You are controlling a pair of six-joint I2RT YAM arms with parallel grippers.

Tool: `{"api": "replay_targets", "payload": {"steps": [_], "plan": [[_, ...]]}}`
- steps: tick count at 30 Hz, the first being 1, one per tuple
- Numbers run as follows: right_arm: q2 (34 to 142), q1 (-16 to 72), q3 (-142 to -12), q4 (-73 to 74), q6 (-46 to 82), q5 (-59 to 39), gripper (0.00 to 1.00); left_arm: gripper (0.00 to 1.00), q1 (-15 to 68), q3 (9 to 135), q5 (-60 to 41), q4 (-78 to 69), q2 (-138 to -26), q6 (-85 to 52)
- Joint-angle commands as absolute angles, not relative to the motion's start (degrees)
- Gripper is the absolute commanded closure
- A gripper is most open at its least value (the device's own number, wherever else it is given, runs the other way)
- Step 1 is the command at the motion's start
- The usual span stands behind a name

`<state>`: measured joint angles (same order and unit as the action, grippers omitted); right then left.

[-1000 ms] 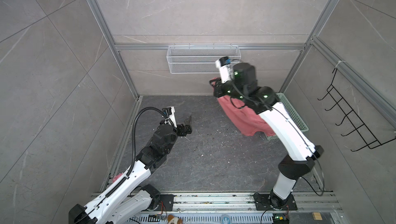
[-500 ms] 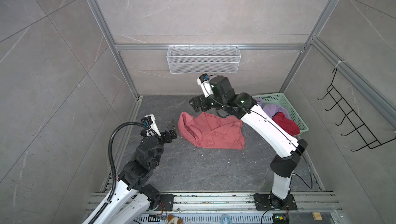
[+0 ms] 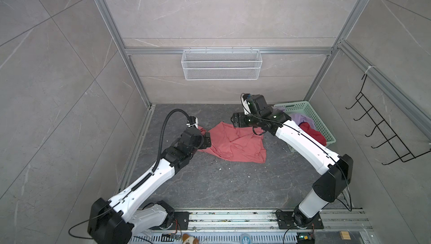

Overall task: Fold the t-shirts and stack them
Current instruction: 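Lower both grippers onto the pink t-shirt and pinch its edges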

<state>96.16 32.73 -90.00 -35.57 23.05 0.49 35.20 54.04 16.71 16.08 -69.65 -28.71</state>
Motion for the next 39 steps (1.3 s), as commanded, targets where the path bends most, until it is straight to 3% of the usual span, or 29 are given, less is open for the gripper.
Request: {"api": "replay_targets", "payload": {"steps": [1, 7, 18, 25, 35, 38, 39], "plan": [[92.3, 31.2, -83.4, -32.1, 31.0, -1.8, 0.18, 0.17, 35.0, 56.8, 10.7, 20.2, -76.5, -38.6], [92.1, 29.0, -76.9, -29.4, 34.6, -3.0, 0.22, 0.32, 35.2, 58.8, 8.7, 19.4, -87.3, -46.7], [94.1, 24.8, -73.9, -27.5, 35.8, -5.5, 0.24, 0.35, 35.7, 65.8, 8.9, 19.1, -96.6, -48.5], [94.3, 23.0, -71.8, -26.6, 36.1, -6.7, 0.24, 0.47, 35.9, 69.5, 11.0, 22.1, -102.2, -48.7], [97.6, 22.7, -71.6, -24.4, 37.2, -9.3, 0.28, 0.78, 36.3, 69.8, 12.7, 23.0, -103.2, -48.0], [100.7, 22.5, -75.7, -27.6, 35.4, -5.9, 0.29, 1.0, 36.3, 68.7, 13.1, 22.3, -102.1, -48.2], [101.7, 22.5, -77.3, -28.7, 34.9, -4.9, 0.3, 1.0, 36.3, 67.9, 13.4, 21.8, -101.2, -48.4]]}}
